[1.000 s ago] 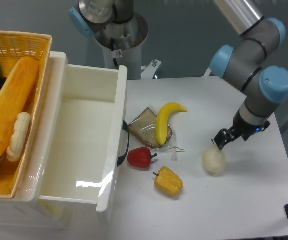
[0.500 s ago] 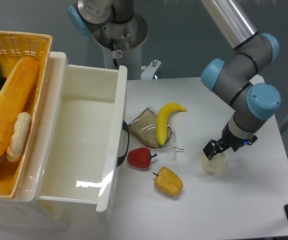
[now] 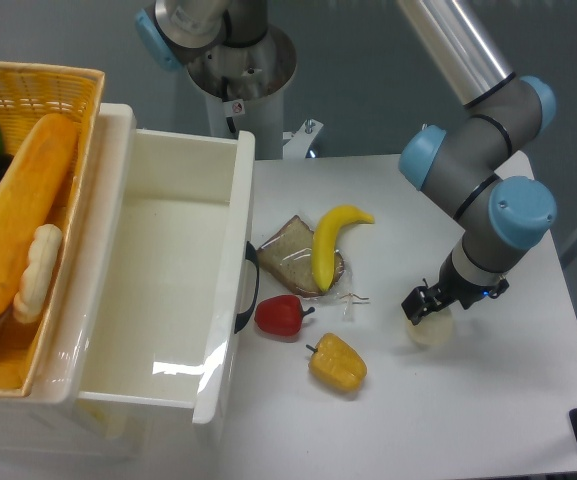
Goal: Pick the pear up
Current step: 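Lower the open right gripper around the pale pear and close it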
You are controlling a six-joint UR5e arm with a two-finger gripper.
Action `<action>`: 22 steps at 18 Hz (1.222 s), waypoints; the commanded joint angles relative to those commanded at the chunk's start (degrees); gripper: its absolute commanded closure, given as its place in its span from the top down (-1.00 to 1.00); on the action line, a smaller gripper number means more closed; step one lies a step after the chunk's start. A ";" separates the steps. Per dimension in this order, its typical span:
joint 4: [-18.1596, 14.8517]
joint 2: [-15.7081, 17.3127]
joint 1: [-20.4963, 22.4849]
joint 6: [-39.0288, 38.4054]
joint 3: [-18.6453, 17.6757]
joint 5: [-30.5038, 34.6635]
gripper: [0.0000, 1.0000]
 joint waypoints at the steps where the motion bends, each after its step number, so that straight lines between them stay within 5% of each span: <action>1: 0.00 -0.17 0.00 0.00 0.00 0.00 1.00; 22: 0.00 -1.50 -0.09 1.67 -0.18 0.18 1.00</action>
